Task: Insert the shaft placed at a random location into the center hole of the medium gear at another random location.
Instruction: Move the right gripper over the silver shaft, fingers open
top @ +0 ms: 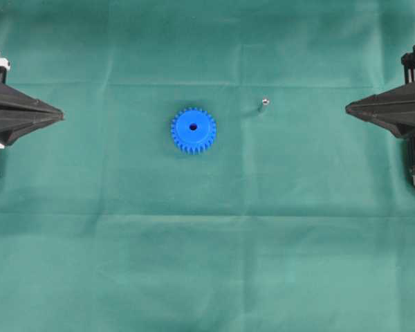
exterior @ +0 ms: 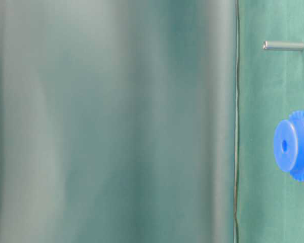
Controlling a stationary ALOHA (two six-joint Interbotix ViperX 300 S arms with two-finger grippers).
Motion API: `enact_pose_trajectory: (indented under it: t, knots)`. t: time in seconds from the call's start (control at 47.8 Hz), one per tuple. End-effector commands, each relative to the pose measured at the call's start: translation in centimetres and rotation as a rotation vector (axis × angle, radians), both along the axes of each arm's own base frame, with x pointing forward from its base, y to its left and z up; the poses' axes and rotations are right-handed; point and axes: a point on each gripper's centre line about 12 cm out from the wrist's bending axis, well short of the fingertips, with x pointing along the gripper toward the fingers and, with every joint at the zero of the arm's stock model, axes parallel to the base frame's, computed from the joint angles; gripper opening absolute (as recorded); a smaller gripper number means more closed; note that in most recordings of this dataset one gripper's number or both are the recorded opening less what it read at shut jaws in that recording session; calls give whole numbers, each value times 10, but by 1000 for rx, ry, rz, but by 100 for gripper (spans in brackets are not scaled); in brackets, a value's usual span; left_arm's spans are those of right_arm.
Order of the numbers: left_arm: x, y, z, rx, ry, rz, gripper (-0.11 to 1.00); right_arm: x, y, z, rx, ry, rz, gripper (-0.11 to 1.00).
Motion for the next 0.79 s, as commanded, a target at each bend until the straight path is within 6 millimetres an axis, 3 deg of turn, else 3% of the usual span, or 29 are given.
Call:
enact_pose_trajectory:
  t: [0.0,0.209,0.481,0.606,0.773]
  knots:
    - [4,-6,15,1,-31,-33,0,3,0,5,20,-5,-1,1]
    - [4,-8,16,1,-23,-43,0,9,-4,0,25,29,-20,1]
    - [4,-8,14,4,-11,-41,0,27,-26,-29,35,122,-115,4]
    - [4,-7,14,7,-8,-37,0,38,-34,-46,41,185,-142,29]
    - [4,-6,14,9,-8,-31,0,58,-51,-80,37,300,-196,81]
